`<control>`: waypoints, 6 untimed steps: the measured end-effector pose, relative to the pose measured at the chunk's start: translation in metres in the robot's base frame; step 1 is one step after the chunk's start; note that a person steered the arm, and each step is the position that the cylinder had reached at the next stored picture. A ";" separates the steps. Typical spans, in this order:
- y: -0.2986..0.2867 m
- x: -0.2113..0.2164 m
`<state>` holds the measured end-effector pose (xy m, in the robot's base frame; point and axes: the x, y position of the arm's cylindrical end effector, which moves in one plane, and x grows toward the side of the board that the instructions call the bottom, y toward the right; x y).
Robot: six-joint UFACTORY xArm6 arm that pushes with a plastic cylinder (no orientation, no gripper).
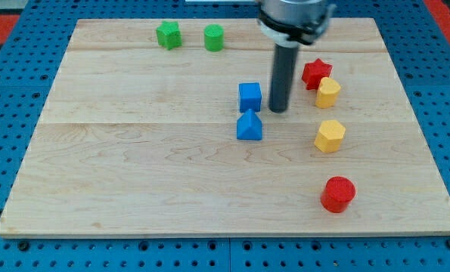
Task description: Move the yellow heart left to the green star
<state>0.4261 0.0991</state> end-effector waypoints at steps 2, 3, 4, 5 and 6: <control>0.133 -0.031; 0.096 -0.046; 0.044 -0.047; 0.017 -0.042; 0.033 -0.010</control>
<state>0.4162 0.1326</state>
